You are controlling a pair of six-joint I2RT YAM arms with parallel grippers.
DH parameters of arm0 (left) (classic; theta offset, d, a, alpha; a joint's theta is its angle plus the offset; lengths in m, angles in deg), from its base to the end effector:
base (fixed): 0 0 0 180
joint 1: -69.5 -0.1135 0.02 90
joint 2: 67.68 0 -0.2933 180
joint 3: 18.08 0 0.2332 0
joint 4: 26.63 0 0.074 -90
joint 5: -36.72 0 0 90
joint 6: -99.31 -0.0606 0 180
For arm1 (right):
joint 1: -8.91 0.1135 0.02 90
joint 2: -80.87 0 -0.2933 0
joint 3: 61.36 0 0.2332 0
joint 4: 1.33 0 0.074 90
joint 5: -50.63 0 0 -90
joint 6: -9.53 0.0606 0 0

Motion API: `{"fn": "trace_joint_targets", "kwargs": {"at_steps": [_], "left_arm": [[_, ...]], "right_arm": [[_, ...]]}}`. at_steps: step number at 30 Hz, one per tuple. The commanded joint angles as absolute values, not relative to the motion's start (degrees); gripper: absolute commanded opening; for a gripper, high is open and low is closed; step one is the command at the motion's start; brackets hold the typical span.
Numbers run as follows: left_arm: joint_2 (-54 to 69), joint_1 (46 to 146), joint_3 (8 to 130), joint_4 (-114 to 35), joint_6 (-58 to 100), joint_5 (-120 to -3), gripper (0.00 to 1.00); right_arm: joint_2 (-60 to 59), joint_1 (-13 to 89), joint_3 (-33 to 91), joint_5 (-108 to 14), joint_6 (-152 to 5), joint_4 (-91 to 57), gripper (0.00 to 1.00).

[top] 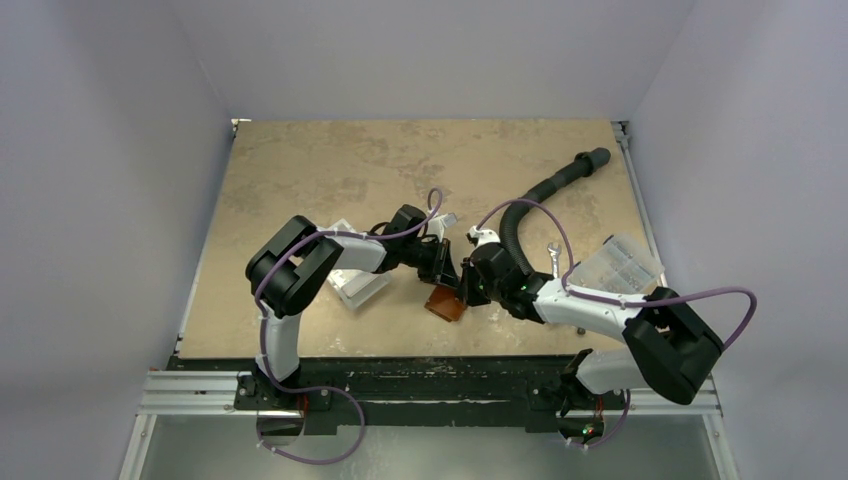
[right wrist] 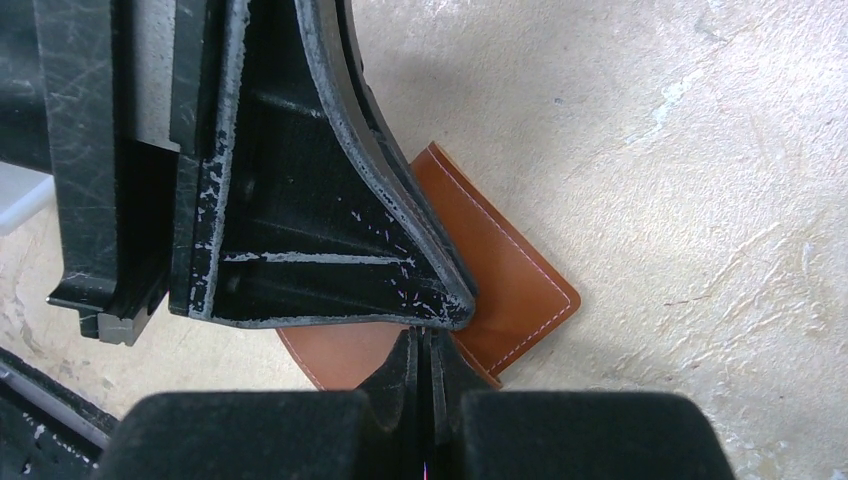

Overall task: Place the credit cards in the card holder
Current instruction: Close the card holder at the center of the board.

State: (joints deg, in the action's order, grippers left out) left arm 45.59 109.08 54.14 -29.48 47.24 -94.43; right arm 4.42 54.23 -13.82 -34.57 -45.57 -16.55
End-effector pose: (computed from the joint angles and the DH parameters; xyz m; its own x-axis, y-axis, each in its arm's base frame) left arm 0.2813 -0.2843 0.1468 -0.9411 0.1774 -0.2879 0.3382 0.4911 -0.8028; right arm 0.1807 0.1755 0.1923 -0.7828 0.0193 -0.6220 -0.2664 0.8930 0.3629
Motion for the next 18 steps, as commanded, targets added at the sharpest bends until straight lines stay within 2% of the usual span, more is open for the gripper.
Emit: {"fn": "trace_joint_targets", "kwargs": {"at_steps": [1,10,18], "left_arm": [[47.78,109.79,53.35,-32.25,45.96,-91.71,0.00],[47.75,109.84,53.32,-32.35,45.92,-91.65,0.00],[47.73,109.79,53.34,-32.26,45.95,-91.65,0.00]], "right_arm": [[4.61,54.13,-13.95,-35.50,-47.04,-10.96,0.00],[3.47,54.17,-14.62,-35.20,-46.95,-9.93,0.00],[8.53,54.17,-17.41,-36.01,-41.70,-7.20,0.00]]}}
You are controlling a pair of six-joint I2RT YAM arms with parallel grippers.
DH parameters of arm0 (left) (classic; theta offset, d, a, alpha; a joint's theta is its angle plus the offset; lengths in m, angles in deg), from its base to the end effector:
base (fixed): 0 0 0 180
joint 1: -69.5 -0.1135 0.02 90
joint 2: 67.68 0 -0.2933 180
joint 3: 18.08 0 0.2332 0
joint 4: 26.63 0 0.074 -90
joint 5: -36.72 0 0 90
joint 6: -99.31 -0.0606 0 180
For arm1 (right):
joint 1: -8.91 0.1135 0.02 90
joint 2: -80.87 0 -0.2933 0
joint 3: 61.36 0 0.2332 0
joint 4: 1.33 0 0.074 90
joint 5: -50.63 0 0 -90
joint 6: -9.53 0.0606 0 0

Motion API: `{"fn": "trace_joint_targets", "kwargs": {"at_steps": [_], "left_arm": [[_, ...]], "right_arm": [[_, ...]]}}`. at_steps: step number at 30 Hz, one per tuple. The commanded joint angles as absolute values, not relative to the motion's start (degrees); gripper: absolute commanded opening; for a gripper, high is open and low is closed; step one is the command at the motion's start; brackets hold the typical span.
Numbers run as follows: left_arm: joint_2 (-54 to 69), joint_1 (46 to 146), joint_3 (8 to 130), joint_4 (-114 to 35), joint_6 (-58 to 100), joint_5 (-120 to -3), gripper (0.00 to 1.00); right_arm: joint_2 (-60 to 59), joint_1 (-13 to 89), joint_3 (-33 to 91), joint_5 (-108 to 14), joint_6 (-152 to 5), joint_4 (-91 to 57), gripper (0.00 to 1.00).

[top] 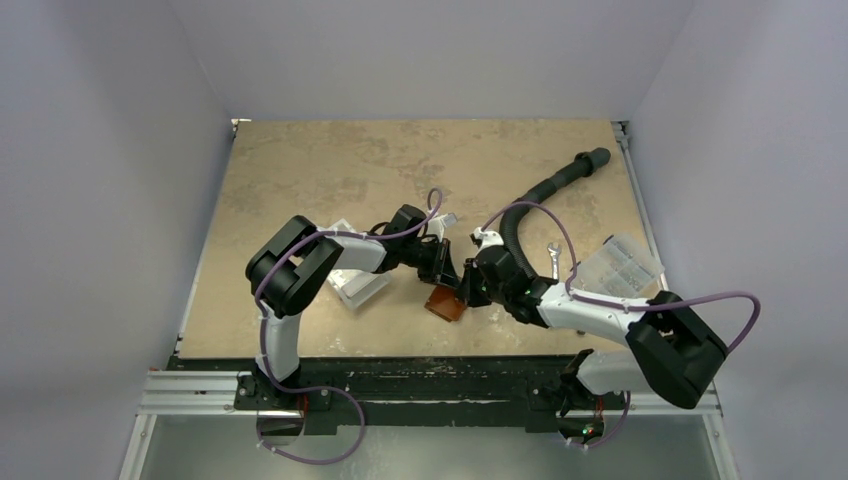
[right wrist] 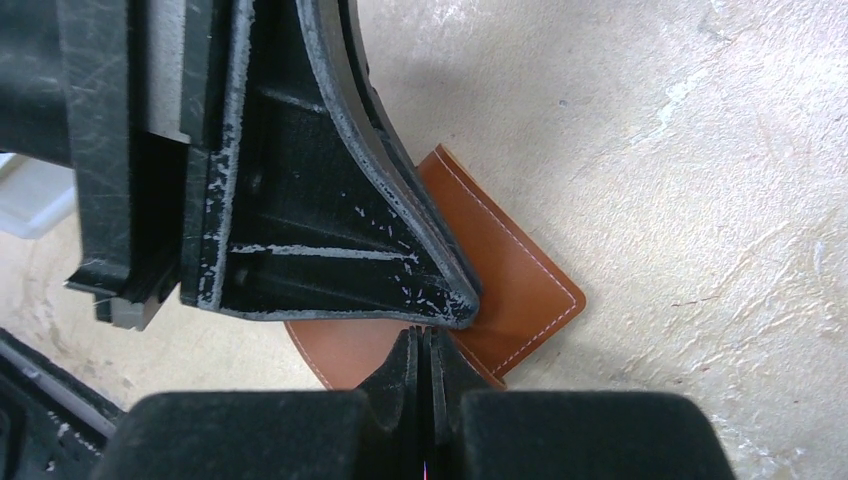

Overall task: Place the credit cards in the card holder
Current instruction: Close the card holder at the center of the board.

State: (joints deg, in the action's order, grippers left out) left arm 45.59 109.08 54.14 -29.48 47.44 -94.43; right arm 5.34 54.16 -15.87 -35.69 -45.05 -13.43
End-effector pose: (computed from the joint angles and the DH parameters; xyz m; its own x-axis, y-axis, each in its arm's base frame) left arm 0.2813 -0.2843 0.1468 -0.9423 0.1757 -0.2851 0.3349 0.4917 -0.8038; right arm 0.1776 0.1736 0.1905 -0.7763 0.0385 -0.6292 -0.2765 0.8762 0.3947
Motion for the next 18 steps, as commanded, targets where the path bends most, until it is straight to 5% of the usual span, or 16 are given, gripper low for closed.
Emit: {"fn": "trace_joint_targets", "kwargs": {"at_steps": [1,18], "left_arm": [[47.73,109.77,53.34,-32.37,45.88,-91.70,0.00],[47.82,109.79,53.36,-32.26,45.87,-91.64,0.00]], "right_arm": [[9.27,54.17,-17.80,-35.41,-41.56,-7.18,0.00],[4.96,54.17,-16.64,-32.38,-44.43,-9.67,0.00]]}}
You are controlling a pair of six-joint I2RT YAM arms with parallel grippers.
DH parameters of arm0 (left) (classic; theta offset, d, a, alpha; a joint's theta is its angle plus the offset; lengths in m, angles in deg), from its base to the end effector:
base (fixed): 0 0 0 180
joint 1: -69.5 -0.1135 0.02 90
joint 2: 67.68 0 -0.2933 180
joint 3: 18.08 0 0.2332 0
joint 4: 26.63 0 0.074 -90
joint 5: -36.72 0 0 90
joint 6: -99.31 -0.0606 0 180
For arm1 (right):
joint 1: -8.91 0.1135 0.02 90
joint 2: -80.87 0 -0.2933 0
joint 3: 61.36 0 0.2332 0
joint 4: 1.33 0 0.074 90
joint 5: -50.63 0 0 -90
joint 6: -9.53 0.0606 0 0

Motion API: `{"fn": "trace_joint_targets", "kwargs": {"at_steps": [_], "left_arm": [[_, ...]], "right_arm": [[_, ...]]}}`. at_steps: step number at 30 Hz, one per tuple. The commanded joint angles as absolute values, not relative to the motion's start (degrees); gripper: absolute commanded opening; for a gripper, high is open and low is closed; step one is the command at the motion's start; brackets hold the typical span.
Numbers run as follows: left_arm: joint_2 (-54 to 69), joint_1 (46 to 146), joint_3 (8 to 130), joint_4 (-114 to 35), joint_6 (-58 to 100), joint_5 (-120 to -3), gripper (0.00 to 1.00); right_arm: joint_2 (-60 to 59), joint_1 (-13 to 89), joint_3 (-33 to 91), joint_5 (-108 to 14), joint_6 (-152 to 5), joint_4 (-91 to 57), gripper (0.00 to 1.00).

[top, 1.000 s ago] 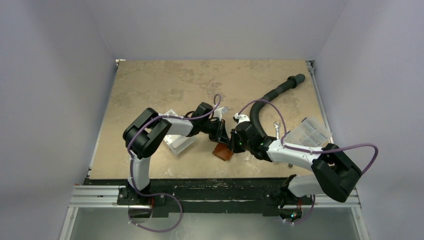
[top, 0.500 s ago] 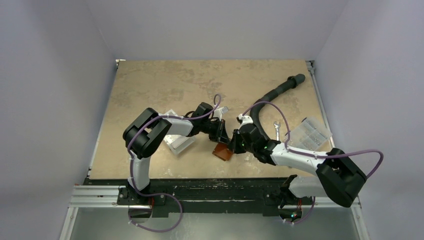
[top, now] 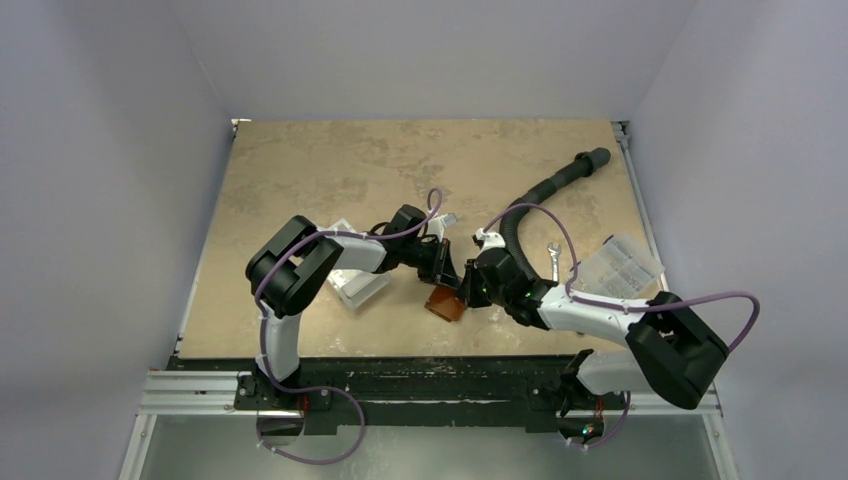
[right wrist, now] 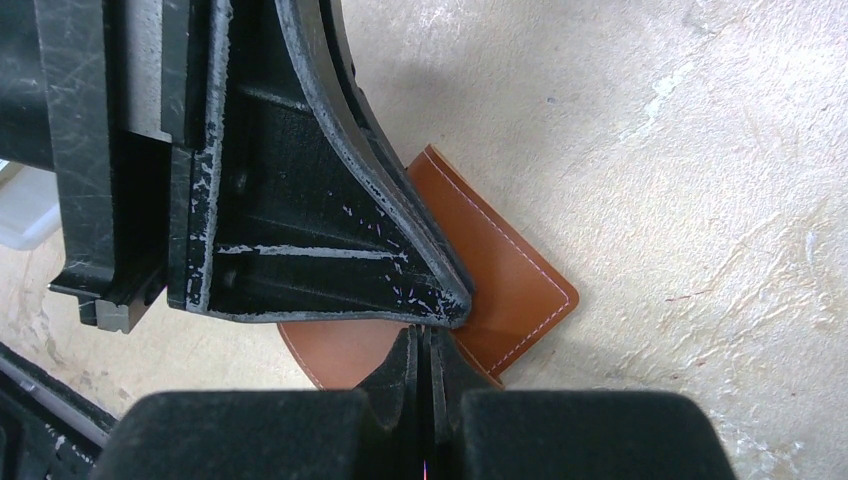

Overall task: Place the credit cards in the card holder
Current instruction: Close the card holder at the center of the board.

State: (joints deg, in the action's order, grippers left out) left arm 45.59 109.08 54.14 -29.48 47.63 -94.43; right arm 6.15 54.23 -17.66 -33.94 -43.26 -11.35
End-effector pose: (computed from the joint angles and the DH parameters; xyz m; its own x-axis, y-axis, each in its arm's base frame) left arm 0.2813 -0.2843 0.1468 -0.9434 0.1741 -0.2824 0.3317 0.4922 -0.8048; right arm 0.1756 0.1694 0.1881 -0.7654 0.0822 -0.6383 -0.2446 0.8802 0.4066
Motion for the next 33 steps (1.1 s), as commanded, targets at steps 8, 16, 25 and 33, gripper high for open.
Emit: {"fn": "trace_joint_targets", "kwargs": {"at_steps": [8,16,25,33], "left_arm": [[47.82,109.81,53.36,-32.22,45.87,-91.69,0.00],[47.88,109.76,53.37,-32.18,46.01,-91.70,0.00],[47.86,109.82,53.37,-32.17,46.04,-91.75,0.00],[48.06,109.83,53.38,-32.11,45.99,-91.83,0.00]], "right_arm": [[7.15,54.33,-16.93,-32.44,-44.68,-8.19,0.00],[7.38,54.35,-17.07,-33.04,-44.83,-8.20,0.00],[3.03,54.44,-17.32,-34.36,-44.79,-6.37,0.00],[0.40,54.74,-18.24,-34.08,-44.39,-5.28,0.00]]}}
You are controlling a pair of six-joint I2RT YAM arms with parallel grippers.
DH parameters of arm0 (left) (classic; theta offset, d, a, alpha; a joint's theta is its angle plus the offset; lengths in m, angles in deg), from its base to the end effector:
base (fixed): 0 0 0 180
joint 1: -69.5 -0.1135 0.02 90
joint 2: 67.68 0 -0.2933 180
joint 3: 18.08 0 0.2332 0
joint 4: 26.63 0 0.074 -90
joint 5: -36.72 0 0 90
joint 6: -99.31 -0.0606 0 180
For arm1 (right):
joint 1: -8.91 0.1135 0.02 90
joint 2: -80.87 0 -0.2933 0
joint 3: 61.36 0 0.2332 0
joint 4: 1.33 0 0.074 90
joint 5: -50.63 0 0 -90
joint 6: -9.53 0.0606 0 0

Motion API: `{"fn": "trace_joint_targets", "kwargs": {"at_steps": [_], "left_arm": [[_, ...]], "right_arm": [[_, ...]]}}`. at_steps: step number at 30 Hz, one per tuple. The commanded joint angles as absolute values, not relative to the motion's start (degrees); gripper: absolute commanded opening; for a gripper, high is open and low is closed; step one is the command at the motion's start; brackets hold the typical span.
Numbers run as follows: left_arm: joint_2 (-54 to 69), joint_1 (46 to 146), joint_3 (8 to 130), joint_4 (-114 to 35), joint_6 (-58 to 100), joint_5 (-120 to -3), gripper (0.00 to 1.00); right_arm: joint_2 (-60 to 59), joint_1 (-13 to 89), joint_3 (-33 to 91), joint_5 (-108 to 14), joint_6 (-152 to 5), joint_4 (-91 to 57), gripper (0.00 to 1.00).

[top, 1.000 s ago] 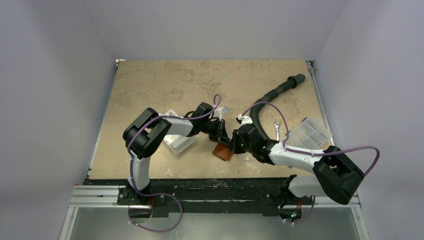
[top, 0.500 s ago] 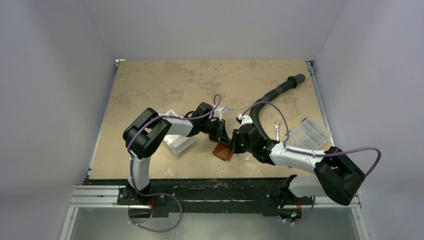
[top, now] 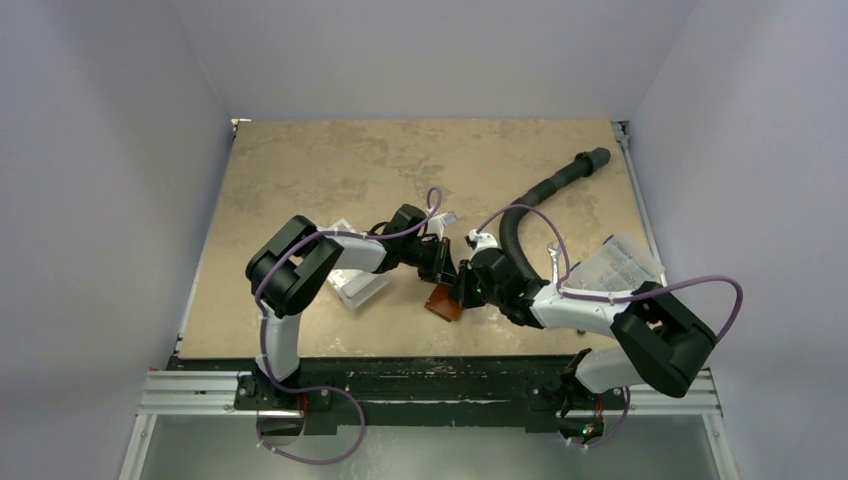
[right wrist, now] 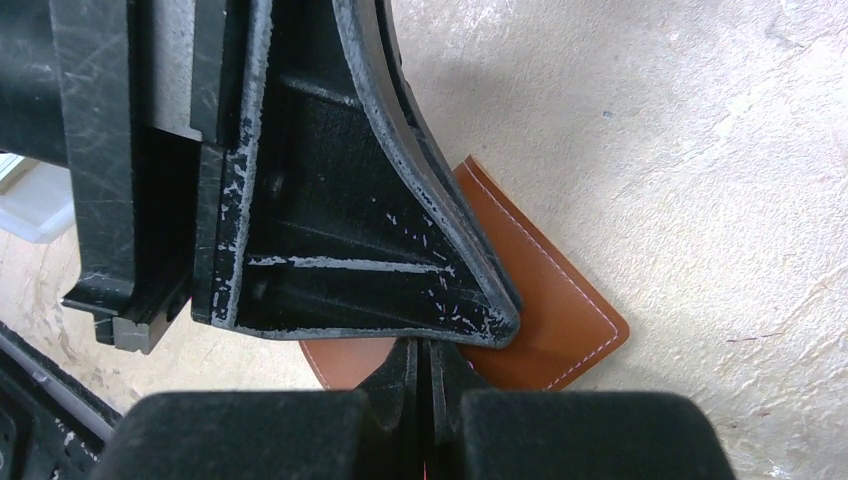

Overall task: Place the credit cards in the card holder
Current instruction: Close the card holder at the center of the board.

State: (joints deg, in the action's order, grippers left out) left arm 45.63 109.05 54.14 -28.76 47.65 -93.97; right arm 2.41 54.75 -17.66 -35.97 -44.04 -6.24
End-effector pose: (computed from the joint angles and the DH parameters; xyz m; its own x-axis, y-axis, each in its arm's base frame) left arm 0.2827 -0.2847 0.1474 -0.9409 0.1670 -0.2946 0.3385 0.4918 -0.8022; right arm 0.1812 0.1815 0.1821 -0.7642 0.0640 -0.6418 -0.2865 0.8578 0.4266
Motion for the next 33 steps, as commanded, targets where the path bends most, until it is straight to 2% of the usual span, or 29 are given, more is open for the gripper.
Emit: {"fn": "trace_joint_targets", "kwargs": {"at_steps": [1,8,16,19,23,27,29,33], "left_arm": [[48.00,109.83,53.39,-32.13,46.01,-91.81,0.00],[48.07,109.81,53.37,-31.90,46.12,-91.95,0.00],[47.88,109.82,53.12,-31.94,46.05,-91.90,0.00],[47.52,109.84,53.12,-32.08,46.01,-91.80,0.00],[46.61,109.60,53.44,-32.20,45.97,-92.82,0.00],[43.20,107.23,52.75,-29.29,48.45,-96.80,0.19],[40.41,106.04,50.55,-26.29,51.46,-97.58,0.29],[35.75,105.56,51.99,-32.85,48.99,-97.80,0.36]], "right_arm": [[0.34,54.89,-18.35,-33.83,-44.01,-5.74,0.00],[3.17,55.14,-23.81,-34.02,-40.41,-4.32,0.00],[-1.10,53.91,-32.96,-30.02,-32.69,17.54,0.00],[-3.56,51.64,-36.52,-32.23,-32.18,27.10,0.00],[-2.44,51.54,-33.70,-35.52,-34.79,22.33,0.00],[4.48,51.54,-29.10,-38.82,-37.23,8.88,0.00],[8.95,51.54,-26.69,-38.93,-39.45,0.53,0.06],[15.38,51.53,-22.65,-37.52,-41.26,-10.56,0.32]]}}
